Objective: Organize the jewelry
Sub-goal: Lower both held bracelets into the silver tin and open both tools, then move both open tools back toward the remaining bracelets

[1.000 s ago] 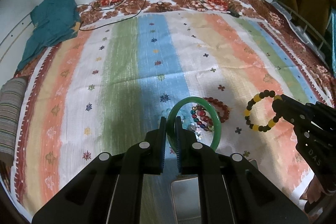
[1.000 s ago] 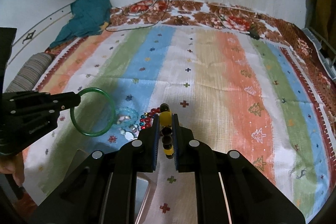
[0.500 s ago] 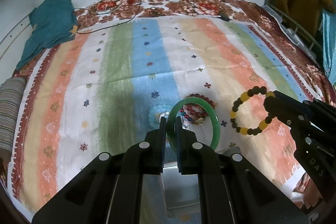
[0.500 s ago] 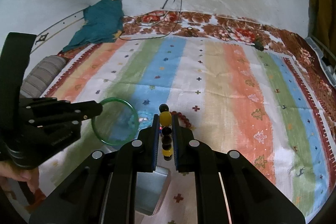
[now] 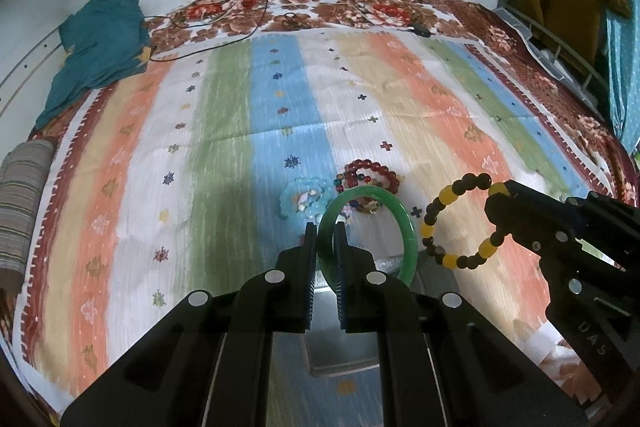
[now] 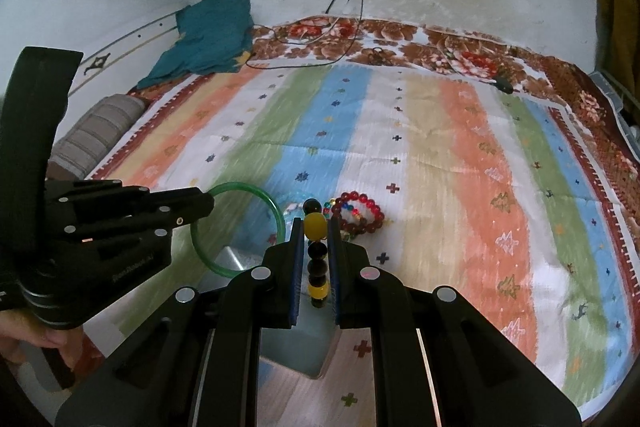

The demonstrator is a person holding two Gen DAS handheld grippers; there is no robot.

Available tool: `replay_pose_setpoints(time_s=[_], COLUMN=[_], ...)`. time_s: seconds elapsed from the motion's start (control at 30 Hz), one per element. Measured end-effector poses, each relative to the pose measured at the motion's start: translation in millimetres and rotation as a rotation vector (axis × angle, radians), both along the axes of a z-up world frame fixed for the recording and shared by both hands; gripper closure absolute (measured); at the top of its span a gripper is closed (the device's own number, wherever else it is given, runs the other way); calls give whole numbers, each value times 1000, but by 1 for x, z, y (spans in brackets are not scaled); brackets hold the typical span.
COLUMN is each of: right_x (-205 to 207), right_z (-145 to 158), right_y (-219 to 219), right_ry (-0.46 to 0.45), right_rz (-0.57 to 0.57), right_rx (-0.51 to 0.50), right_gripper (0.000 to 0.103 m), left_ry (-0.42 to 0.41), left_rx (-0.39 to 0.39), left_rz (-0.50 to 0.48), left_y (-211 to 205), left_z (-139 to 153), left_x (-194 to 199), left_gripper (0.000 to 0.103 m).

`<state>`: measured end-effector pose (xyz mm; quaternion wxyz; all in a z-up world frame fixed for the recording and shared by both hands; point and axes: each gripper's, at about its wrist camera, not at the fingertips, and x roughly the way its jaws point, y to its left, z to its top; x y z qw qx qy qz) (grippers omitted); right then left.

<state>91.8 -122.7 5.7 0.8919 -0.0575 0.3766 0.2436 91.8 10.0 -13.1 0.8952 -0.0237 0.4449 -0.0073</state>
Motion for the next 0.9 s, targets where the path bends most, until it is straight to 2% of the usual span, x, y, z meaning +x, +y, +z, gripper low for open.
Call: replay_pose_setpoints(time_s=[0.37,0.47,0.5,0.53,0.57,0.6,0.9], right_x=[-15,-15,-14,-13,-11,-9,7], right_z=[-6,-10,-11,-13,-13,-14,-24], right_y=[-2,-4,-6,-8,-11,-13,-19], right_ry=[32,57,66,73,73,71,95], right_rz=[19,24,15,5,-8,-17,-55], right_rx=[0,2,3,3,1,0,-26], right_gripper=[91,91,87,83,70,64,60], left_ry=[19,46,59,69,72,66,71], left_rx=[13,2,-7,-10,-5,2,-1], left_rz=[-4,-4,-6,-9,-6,2,73], left_y=[-2,-3,-2,-2,0,1,22], left_z=[-6,-10,-12,-14,-15,-14,-15], left_x=[-12,-13,-15,-15,-15,-15,-5], left_gripper=[95,93,92,83,71,68,62])
